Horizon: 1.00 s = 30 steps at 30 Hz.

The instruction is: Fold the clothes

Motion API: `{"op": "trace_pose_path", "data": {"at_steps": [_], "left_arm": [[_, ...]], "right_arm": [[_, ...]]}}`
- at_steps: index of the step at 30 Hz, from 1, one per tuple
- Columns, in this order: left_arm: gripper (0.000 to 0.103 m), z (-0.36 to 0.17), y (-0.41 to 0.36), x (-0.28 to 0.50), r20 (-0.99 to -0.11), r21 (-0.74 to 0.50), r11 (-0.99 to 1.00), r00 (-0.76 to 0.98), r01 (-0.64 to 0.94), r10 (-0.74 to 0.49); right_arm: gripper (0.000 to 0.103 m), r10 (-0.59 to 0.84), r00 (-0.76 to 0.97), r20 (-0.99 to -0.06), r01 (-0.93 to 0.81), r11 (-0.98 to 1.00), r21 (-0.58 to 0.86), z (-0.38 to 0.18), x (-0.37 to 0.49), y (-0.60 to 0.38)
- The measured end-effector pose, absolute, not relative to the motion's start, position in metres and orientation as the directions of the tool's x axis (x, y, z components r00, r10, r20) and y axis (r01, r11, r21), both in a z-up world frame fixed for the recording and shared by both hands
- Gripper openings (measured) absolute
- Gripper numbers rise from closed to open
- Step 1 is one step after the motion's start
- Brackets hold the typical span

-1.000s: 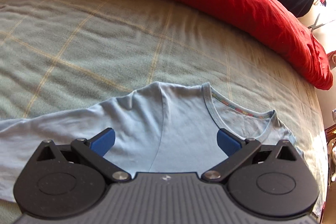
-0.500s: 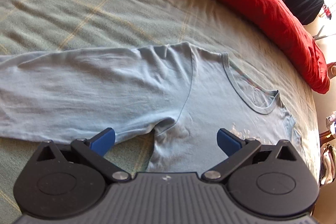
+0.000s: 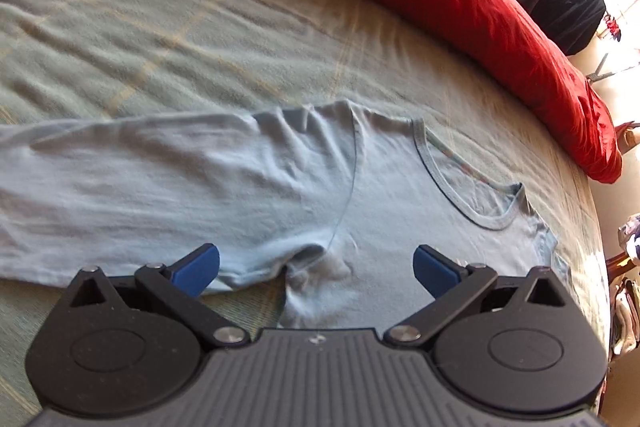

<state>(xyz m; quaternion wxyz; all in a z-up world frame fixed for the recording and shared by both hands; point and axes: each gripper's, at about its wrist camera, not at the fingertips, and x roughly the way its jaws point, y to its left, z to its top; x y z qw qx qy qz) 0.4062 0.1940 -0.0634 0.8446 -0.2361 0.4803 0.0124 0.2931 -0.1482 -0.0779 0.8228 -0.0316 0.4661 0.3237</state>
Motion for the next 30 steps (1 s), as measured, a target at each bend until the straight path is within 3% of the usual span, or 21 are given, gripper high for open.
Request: {"op": "trace_pose_path", "data": {"at_steps": [3, 7, 9, 13, 16, 22, 24, 30], "left_arm": [[0.102, -0.062, 0.223, 0.411, -0.81, -0.431, 0.851, 0.544, -0.3, -0.218], [0.102, -0.092, 0.246, 0.405, -0.858, -0.385, 0.83, 0.487, -0.404, -0.161], [0.102, -0.096, 0.248, 0.383, -0.826, -0.428, 0.817, 0.534, -0.387, -0.18], [0.102, -0.086, 0.255, 0.372, -0.844, -0.411, 0.825, 0.504, -0.387, -0.184], [0.102, -0.067, 0.265, 0.382, -0.828, -0.374, 0.837, 0.55, -0.4, -0.108], [0.102, -0.097, 0.284, 0.388, -0.857, -0.311, 0.837, 0.514, -0.451, -0.041], [0.102, -0.094, 0.279, 0.371, -0.83, -0.323, 0.852, 0.555, -0.411, -0.047], [0.102, -0.082, 0.267, 0.354, -0.892, -0.232, 0.891, 0.45, -0.39, -0.035]], "right_arm": [[0.103, 0.509, 0.355, -0.784, -0.564, 0.786, 0.255, -0.078, 0.293, -0.148], [0.103, 0.501, 0.351, -0.791, -0.568, 0.785, 0.245, -0.08, 0.293, -0.145], [0.103, 0.501, 0.349, -0.792, -0.57, 0.784, 0.245, -0.081, 0.293, -0.145], [0.103, 0.505, 0.346, -0.79, -0.565, 0.785, 0.254, -0.082, 0.294, -0.146], [0.103, 0.504, 0.349, -0.79, -0.562, 0.787, 0.253, -0.083, 0.295, -0.145], [0.103, 0.505, 0.347, -0.79, -0.565, 0.785, 0.254, -0.083, 0.296, -0.146], [0.103, 0.51, 0.346, -0.788, -0.561, 0.785, 0.262, -0.083, 0.296, -0.147], [0.103, 0.495, 0.352, -0.794, -0.566, 0.788, 0.24, -0.082, 0.292, -0.144]]}}
